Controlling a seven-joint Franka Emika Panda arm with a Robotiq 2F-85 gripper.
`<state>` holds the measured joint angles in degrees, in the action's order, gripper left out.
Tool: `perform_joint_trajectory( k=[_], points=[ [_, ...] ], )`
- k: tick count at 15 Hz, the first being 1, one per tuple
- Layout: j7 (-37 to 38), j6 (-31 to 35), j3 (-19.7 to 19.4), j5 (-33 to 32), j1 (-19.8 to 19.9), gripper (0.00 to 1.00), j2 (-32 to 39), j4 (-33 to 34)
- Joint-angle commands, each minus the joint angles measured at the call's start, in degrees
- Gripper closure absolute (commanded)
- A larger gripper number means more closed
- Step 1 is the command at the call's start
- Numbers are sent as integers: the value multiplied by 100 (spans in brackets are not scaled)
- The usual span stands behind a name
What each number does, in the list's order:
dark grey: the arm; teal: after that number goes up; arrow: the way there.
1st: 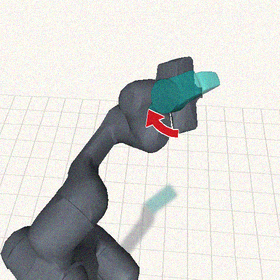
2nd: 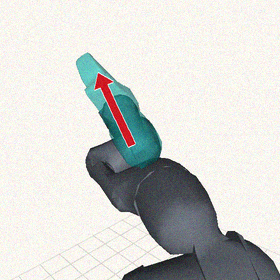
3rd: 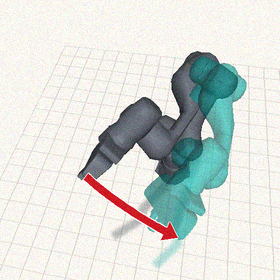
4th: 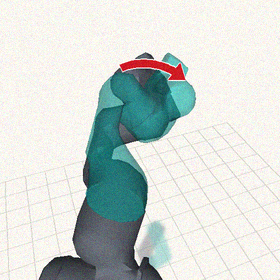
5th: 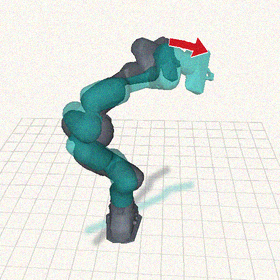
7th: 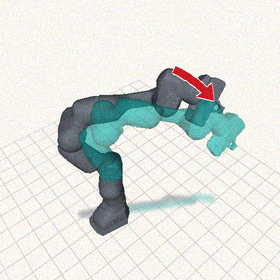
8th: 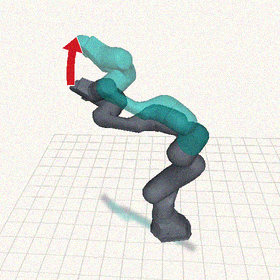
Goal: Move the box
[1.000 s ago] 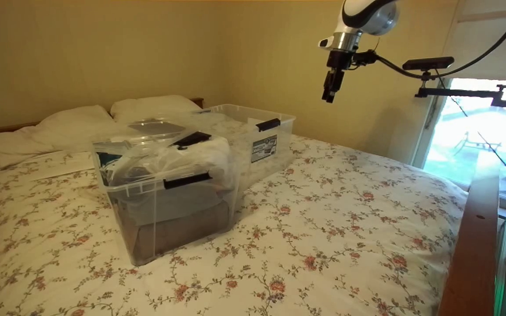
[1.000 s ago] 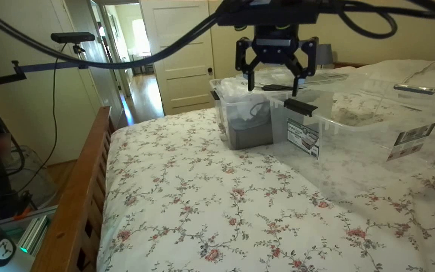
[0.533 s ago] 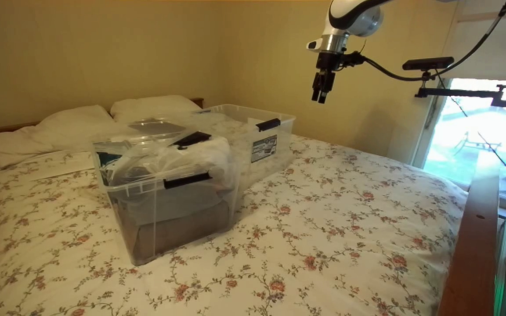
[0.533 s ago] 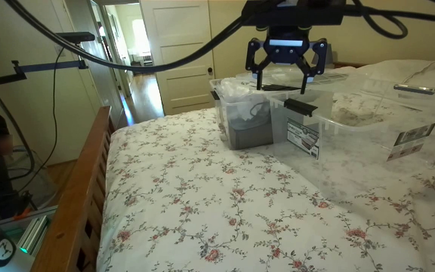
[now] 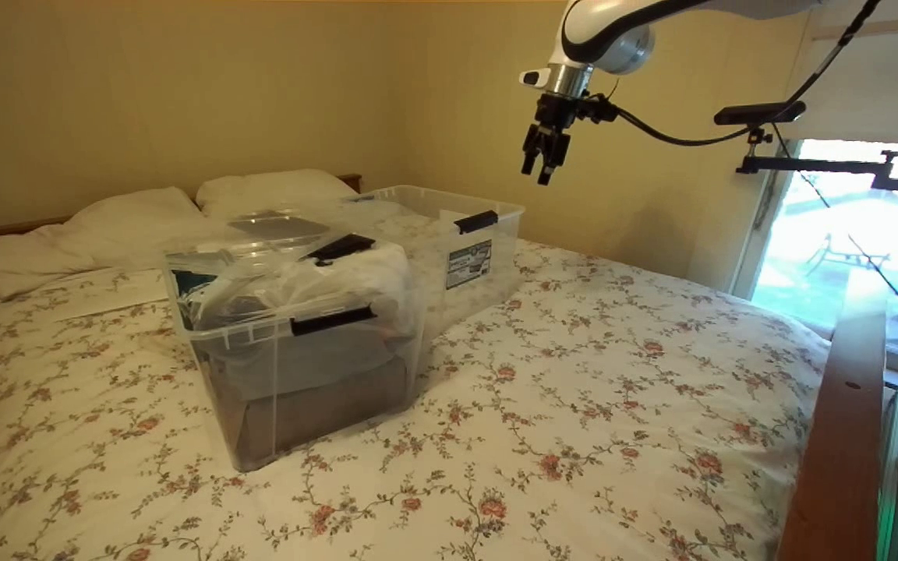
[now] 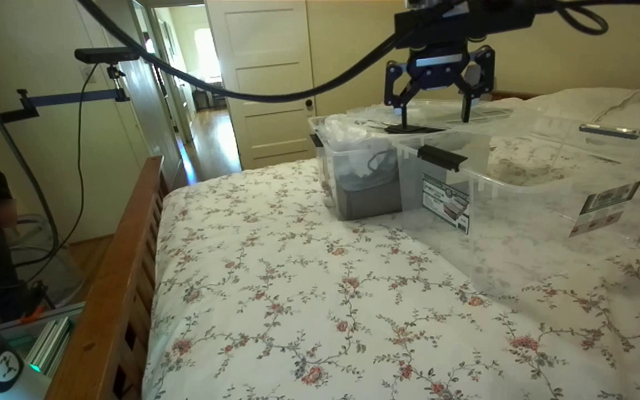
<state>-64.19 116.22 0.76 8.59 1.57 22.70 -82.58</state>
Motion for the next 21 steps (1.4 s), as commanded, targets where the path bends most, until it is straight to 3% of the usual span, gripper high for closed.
perform_joint_trajectory(
  k=[1,4,8,9,11,16,21],
  points=[
    [-1124,-124,325,-37,292,0,674,838],
    [-2039,-657,445,-67,469,0,1063,1346],
    [-2199,-1563,267,-648,221,0,1912,2481],
    [-2167,-1170,354,-371,374,0,1326,1605],
    [-2165,-1310,358,-508,316,0,1637,1967],
    [-2339,-708,201,-1139,179,0,1924,2171],
    [-2571,-2,430,-955,320,0,2281,2372]
  ],
)
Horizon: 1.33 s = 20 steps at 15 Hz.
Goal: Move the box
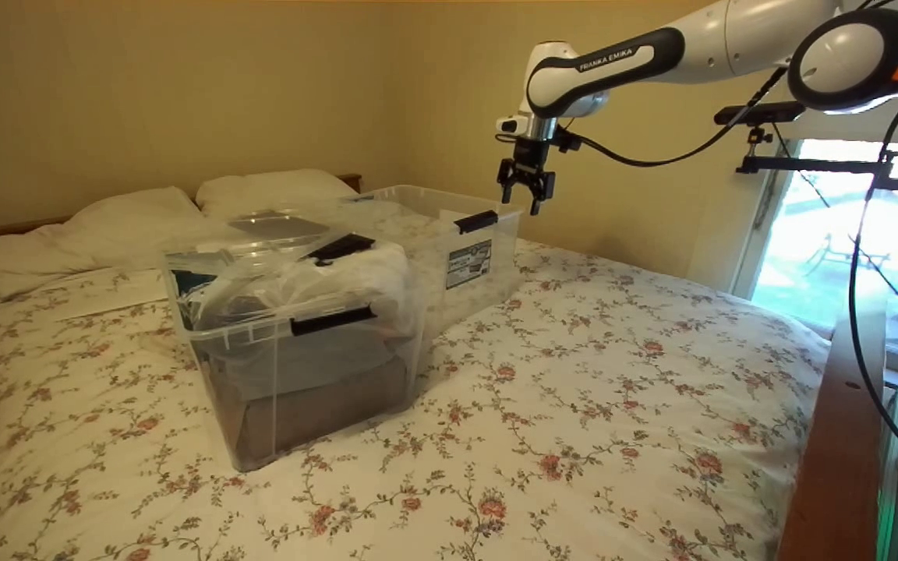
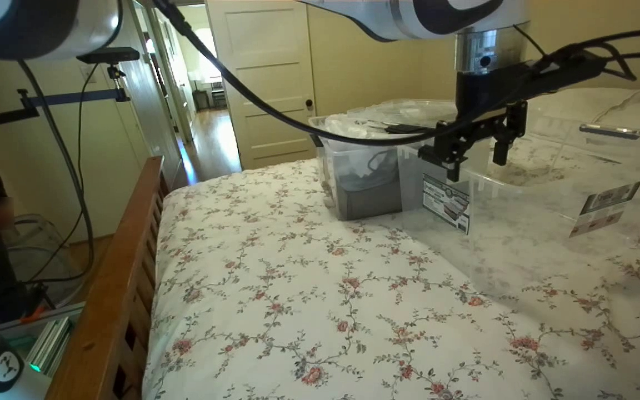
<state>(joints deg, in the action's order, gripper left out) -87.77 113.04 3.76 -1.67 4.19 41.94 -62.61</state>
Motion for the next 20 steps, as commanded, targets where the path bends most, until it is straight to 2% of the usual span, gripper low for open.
perform_joint_trajectory(
  k=[1,2,3,4,9,15,17,20],
  points=[
    [-239,381,153,86,63,0,436,434],
    [-283,401,194,122,85,0,525,499],
    [-326,392,220,134,96,9,608,559],
    [-351,345,228,120,94,13,684,619],
    [-493,255,251,87,76,54,996,922],
    [-511,150,242,59,33,95,1056,1146],
    [-446,-29,212,37,1,100,996,1127],
    [-608,-403,254,45,31,97,750,827]
  ],
)
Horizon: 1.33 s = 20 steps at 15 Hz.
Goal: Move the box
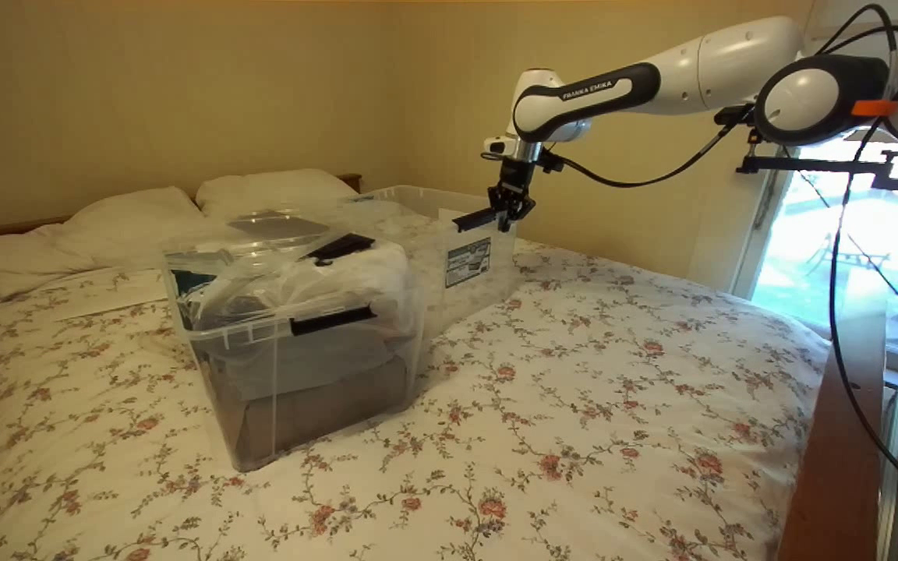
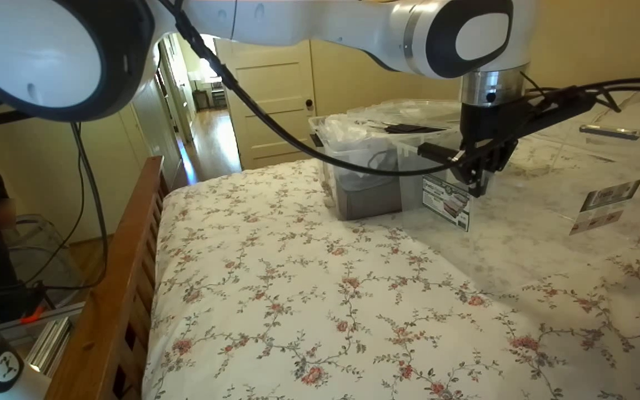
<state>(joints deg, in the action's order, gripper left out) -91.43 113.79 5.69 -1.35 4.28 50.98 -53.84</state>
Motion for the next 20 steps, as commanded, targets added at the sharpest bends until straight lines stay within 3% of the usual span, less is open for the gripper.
perform_joint_trajectory(
  k=[1,9,17,18,20],
  points=[
    [-356,-507,97,44,75,97,-277,-236],
    [-903,229,255,519,689,97,-1399,-2139],
    [-239,1513,161,1164,667,97,-2361,-3982],
    [-411,1145,112,950,607,88,-1779,-3086],
    [-324,1396,115,1041,605,88,-1977,-3460]
  ],
)
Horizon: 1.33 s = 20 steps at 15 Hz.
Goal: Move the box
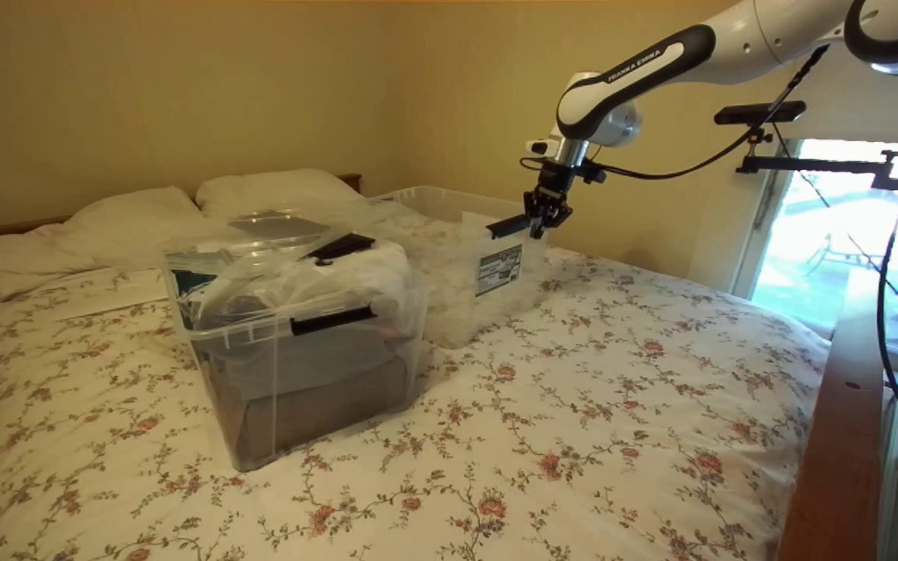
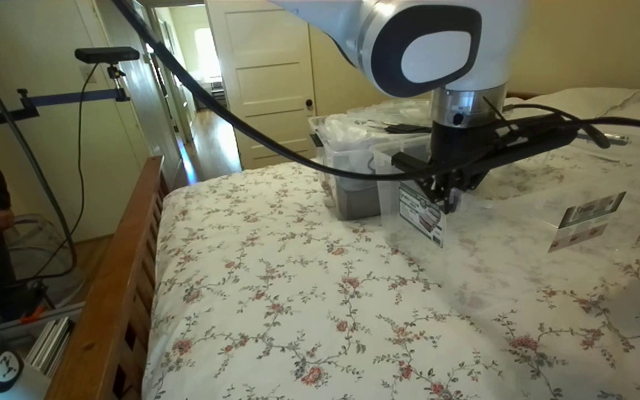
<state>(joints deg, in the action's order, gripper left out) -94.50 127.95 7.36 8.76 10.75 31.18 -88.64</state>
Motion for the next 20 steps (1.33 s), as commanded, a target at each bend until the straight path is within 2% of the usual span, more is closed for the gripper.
perform_joint_trajectory(
  k=[1,4,5,6,9,14,17,20],
  points=[
    [1,18,-53,44,-45,88,-56,-77],
    [25,45,-55,52,-48,88,-118,-170],
    [26,49,-55,54,-49,97,-127,-185],
    [17,98,-64,77,-20,97,-219,-320],
    [-188,430,-40,483,312,97,-870,-1447],
    [-12,1149,-106,1332,487,97,-1494,-2568],
    [247,1808,-215,1470,302,97,-2093,-3322],
    [573,2126,-277,1360,104,97,-2769,-4110]
  ],
)
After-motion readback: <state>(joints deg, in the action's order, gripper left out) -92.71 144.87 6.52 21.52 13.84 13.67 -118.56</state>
